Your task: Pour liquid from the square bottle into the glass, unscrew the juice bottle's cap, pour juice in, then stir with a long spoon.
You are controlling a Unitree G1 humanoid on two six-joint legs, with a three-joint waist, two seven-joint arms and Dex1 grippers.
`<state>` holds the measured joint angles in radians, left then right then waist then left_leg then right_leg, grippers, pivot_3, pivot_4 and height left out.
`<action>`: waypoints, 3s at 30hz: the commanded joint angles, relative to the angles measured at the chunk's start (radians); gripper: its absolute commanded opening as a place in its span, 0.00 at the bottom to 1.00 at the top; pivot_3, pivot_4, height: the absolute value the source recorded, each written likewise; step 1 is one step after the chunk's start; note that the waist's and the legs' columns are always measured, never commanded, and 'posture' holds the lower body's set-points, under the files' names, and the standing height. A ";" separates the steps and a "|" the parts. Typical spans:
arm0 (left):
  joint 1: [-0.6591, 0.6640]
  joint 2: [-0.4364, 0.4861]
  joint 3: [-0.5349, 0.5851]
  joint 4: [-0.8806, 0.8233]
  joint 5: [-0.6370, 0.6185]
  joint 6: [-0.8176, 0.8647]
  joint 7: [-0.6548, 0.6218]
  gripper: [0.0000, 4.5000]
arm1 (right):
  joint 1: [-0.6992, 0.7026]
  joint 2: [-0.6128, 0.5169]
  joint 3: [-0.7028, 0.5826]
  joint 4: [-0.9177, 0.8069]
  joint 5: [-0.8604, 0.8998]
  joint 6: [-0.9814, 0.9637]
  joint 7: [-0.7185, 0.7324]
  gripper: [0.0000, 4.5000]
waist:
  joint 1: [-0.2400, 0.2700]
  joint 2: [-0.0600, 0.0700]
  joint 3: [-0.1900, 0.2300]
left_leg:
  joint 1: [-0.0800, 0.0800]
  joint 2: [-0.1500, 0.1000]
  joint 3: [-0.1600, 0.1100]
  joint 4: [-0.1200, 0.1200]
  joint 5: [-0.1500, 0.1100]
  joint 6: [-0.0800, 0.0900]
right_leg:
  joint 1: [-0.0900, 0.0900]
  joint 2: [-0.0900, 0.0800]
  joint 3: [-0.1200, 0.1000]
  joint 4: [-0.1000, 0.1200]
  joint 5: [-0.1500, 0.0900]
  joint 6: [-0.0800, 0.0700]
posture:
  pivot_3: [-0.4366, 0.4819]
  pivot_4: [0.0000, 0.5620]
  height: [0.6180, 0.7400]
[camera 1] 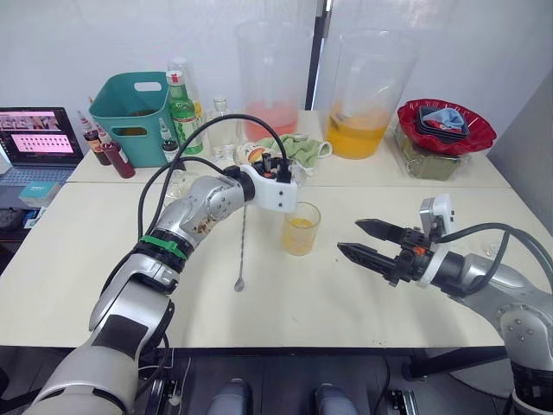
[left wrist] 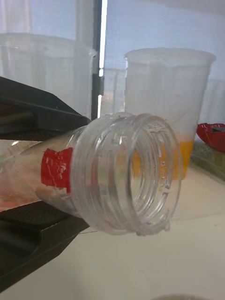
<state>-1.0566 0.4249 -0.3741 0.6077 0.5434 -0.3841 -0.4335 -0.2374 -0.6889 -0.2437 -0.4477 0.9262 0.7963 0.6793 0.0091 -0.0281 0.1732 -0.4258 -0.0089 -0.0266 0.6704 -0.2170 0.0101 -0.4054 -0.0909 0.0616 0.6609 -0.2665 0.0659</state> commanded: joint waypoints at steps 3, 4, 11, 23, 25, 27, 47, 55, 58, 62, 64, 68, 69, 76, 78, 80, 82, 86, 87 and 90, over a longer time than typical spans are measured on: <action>0.014 -0.014 0.100 -0.166 -0.155 0.089 -0.073 0.28 | -0.052 -0.022 0.002 0.022 0.001 -0.005 0.036 1.00 | -0.002 0.000 0.000 | 0.000 0.000 0.000 0.000 0.000 0.000 | 0.000 0.000 0.000 0.000 0.000 0.000 | 0.48 0.27 1.00; 0.025 -0.023 0.124 -0.196 -0.193 0.132 -0.089 0.28 | -0.060 -0.026 0.007 0.031 -0.003 -0.005 0.044 1.00 | -0.003 0.000 0.000 | 0.000 0.000 0.000 0.000 0.000 0.000 | 0.000 0.000 0.000 0.000 0.000 0.000 | 0.48 0.27 1.00; 0.068 -0.042 0.250 -0.372 -0.366 0.436 -0.153 0.28 | -0.117 -0.052 0.017 0.093 -0.026 -0.022 0.101 1.00 | -0.009 0.000 0.000 | 0.000 0.000 -0.001 0.001 0.000 0.000 | 0.000 0.000 0.000 0.001 0.000 0.000 | 0.48 0.27 1.00; 0.252 0.010 0.514 -0.870 -0.707 1.084 -0.151 0.28 | -0.281 -0.119 0.053 0.286 -0.057 0.008 0.287 1.00 | -0.023 0.000 0.000 | 0.000 0.002 -0.007 0.005 0.000 0.001 | 0.000 0.001 0.000 0.002 0.000 0.000 | 0.48 0.27 1.00; 0.290 0.036 0.536 -0.937 -0.754 1.144 -0.164 0.28 | -0.314 -0.122 0.059 0.316 -0.040 0.042 0.307 1.00 | -0.023 0.000 0.000 | 0.000 0.002 -0.007 0.005 0.000 0.001 | 0.000 0.001 0.000 0.002 0.000 0.000 | 0.48 0.27 1.00; 0.330 0.056 0.549 -1.000 -0.789 1.194 -0.166 0.28 | -0.331 -0.146 0.067 0.333 -0.034 0.060 0.360 1.00 | -0.019 0.000 0.000 | 0.000 0.002 -0.007 0.005 0.000 0.001 | 0.000 0.001 0.000 0.002 0.000 0.000 | 0.48 0.27 1.00; 0.725 0.326 0.980 -1.177 -0.874 1.303 -0.077 0.28 | -0.549 -0.114 0.198 0.532 -0.165 -0.016 0.666 1.00 | -0.016 0.000 0.000 | 0.001 0.005 -0.007 0.004 -0.001 0.001 | 0.000 0.001 0.001 -0.004 0.000 0.000 | 0.48 0.27 1.00; 0.525 0.288 0.939 -0.875 -0.895 1.199 0.004 0.28 | -0.555 -0.106 0.193 0.492 -0.162 0.018 0.643 1.00 | 0.003 -0.001 0.000 | 0.001 0.004 -0.007 0.005 -0.001 0.000 | 0.000 -0.001 0.000 -0.004 0.000 0.000 | 0.48 0.27 1.00; 0.448 0.292 0.899 -0.726 -0.872 1.130 0.020 0.28 | -0.542 -0.111 0.172 0.460 -0.145 0.040 0.618 1.00 | 0.000 -0.001 0.000 | 0.001 0.004 -0.007 0.004 -0.001 0.000 | -0.001 -0.001 0.000 -0.004 0.000 0.000 | 0.48 0.27 1.00; 0.333 0.310 0.825 -0.470 -0.819 1.018 0.032 0.28 | -0.507 -0.127 0.143 0.412 -0.129 0.070 0.585 1.00 | 0.000 -0.001 0.000 | 0.001 0.002 -0.007 0.003 -0.002 -0.001 | -0.002 0.000 -0.001 -0.003 0.000 -0.001 | 0.48 0.27 1.00; 0.292 0.310 0.802 -0.371 -0.805 0.959 0.029 0.28 | -0.494 -0.131 0.127 0.394 -0.121 0.083 0.567 1.00 | -0.001 -0.001 0.000 | 0.001 0.002 -0.006 0.003 -0.002 0.000 | -0.002 -0.001 0.000 -0.003 0.000 -0.001 | 0.48 0.27 1.00; 0.238 0.310 0.778 -0.217 -0.794 0.856 0.023 0.28 | -0.474 -0.138 0.107 0.368 -0.114 0.097 0.541 1.00 | -0.002 -0.001 0.000 | -0.001 0.002 -0.006 0.002 -0.002 0.000 | -0.004 -0.001 0.000 0.002 0.000 -0.001 | 0.48 0.27 1.00; 0.227 0.307 0.775 -0.185 -0.796 0.834 0.018 0.28 | -0.469 -0.140 0.103 0.363 -0.110 0.100 0.536 1.00 | -0.003 -0.001 0.000 | -0.002 0.002 -0.006 0.002 -0.002 0.000 | -0.005 -0.001 0.000 0.002 0.000 -0.001 | 0.48 0.27 1.00; 0.194 0.302 0.739 -0.039 -0.771 0.739 0.025 0.28 | -0.448 -0.154 0.110 0.357 -0.141 0.079 0.498 1.00 | -0.007 -0.001 -0.001 | -0.012 0.001 -0.005 0.005 -0.001 -0.001 | -0.016 -0.002 0.000 0.005 0.001 -0.001 | 0.48 0.27 1.00; 0.192 0.301 0.739 -0.042 -0.775 0.736 0.030 0.28 | -0.451 -0.152 0.107 0.360 -0.136 0.083 0.494 1.00 | -0.007 -0.001 -0.001 | -0.012 0.001 -0.004 0.006 -0.001 -0.001 | -0.016 -0.002 0.000 0.005 0.001 -0.001 | 0.48 0.27 1.00; 0.195 0.302 0.743 -0.062 -0.782 0.735 0.033 0.55 | -0.449 -0.152 0.107 0.362 -0.137 0.079 0.494 1.00 | -0.007 -0.001 -0.001 | -0.012 0.001 -0.004 0.006 -0.001 -0.001 | -0.016 -0.002 0.000 0.005 0.001 -0.001 | 0.48 0.27 1.00; 0.193 0.301 0.752 -0.087 -0.791 0.731 0.038 0.69 | -0.446 -0.153 0.107 0.367 -0.140 0.073 0.495 1.00 | -0.008 -0.001 -0.001 | -0.012 0.001 -0.004 0.006 -0.001 -0.001 | -0.016 -0.002 0.000 0.005 0.001 -0.001 | 0.48 0.27 1.00; 0.178 0.310 0.764 -0.133 -0.800 0.727 0.051 1.00 | -0.443 -0.153 0.106 0.374 -0.141 0.065 0.500 1.00 | -0.008 -0.001 -0.001 | -0.012 0.001 -0.004 0.006 -0.001 -0.001 | -0.016 -0.002 0.000 0.005 0.001 -0.001 | 0.48 0.27 1.00; 0.175 0.311 0.766 -0.142 -0.799 0.729 0.056 1.00 | -0.442 -0.153 0.106 0.376 -0.141 0.063 0.502 1.00 | -0.008 -0.001 -0.001 | -0.012 0.001 -0.004 0.006 -0.001 -0.001 | -0.016 -0.002 0.000 0.005 0.001 -0.001 | 0.48 0.27 1.00; 0.147 0.327 0.788 -0.199 -0.802 0.704 0.078 1.00 | -0.441 -0.150 0.108 0.392 -0.148 0.044 0.510 1.00 | -0.009 -0.001 -0.001 | -0.012 0.001 -0.004 0.006 -0.001 -0.001 | -0.016 -0.002 0.000 0.005 0.001 0.000 | 0.48 0.27 1.00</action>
<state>-0.8666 0.7131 0.3809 0.4806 -0.2423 0.3647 -0.3722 -0.6811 -0.8304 -0.1034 -0.0543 0.7797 0.8692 1.1791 0.0003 -0.0296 0.1726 -0.4377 -0.0081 -0.0303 0.6766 -0.2184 0.0095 -0.4215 -0.0925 0.0615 0.6656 -0.2659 0.0654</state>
